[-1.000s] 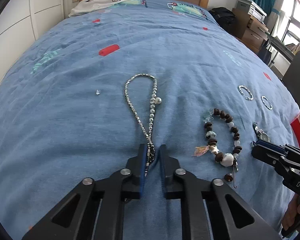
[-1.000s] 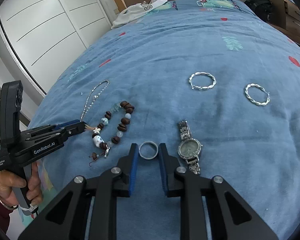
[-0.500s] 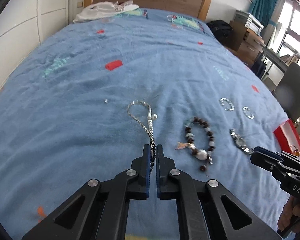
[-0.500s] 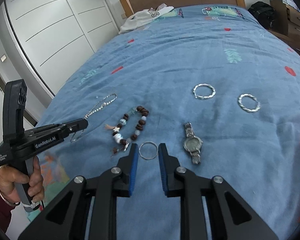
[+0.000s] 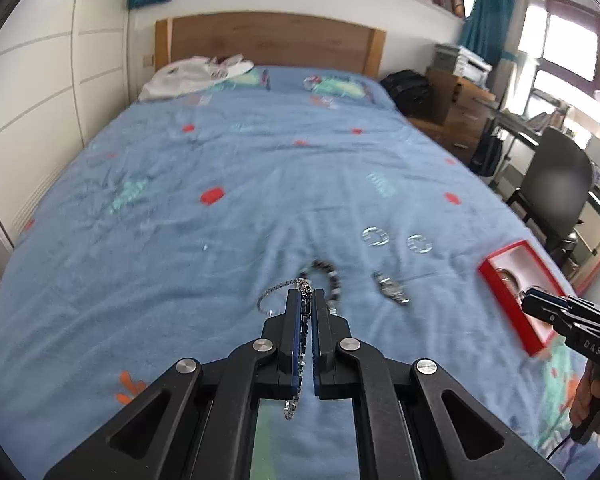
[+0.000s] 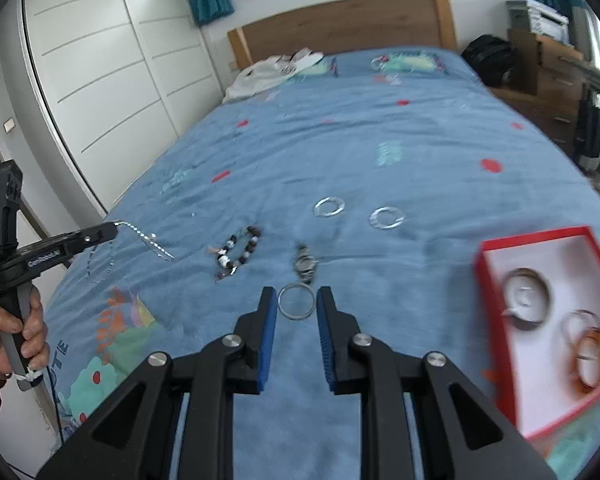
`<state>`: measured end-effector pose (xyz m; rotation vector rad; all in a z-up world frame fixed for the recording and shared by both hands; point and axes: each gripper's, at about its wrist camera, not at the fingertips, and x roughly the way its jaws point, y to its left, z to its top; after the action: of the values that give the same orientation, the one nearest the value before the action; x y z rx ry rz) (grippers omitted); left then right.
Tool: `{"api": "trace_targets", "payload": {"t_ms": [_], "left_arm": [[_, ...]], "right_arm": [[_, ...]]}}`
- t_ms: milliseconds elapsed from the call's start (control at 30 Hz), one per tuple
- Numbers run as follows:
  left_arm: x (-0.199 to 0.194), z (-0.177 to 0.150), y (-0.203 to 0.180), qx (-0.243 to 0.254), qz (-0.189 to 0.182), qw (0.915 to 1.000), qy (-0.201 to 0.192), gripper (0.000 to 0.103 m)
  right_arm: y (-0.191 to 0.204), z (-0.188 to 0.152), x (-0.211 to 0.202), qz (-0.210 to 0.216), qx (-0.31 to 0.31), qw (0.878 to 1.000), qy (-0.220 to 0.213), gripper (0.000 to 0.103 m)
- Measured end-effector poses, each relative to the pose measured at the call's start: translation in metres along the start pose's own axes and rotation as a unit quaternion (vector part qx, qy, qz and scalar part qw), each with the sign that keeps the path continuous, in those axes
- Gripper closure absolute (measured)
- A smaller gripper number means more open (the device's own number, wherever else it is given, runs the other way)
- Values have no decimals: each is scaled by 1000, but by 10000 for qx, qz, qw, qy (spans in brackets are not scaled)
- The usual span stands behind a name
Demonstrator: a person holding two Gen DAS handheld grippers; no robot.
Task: Organize jewelry
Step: 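Carry the silver necklace and silver ring over the red box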
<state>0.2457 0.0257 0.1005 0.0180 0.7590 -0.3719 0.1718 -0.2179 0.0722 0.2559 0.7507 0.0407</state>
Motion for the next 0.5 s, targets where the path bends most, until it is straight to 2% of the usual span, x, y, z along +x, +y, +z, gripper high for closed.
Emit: {"api": "trace_targets", "payload": {"t_ms": [300, 500], "left_arm": [[-62, 13, -70, 479, -302, 9975, -432, 98], [-82, 24, -113, 666, -501, 9946, -624, 98]], "right_arm": [[-39, -5, -98, -433, 155, 9973, -574, 83], [-66, -7, -151, -689, 263, 9933, -890, 83]]}}
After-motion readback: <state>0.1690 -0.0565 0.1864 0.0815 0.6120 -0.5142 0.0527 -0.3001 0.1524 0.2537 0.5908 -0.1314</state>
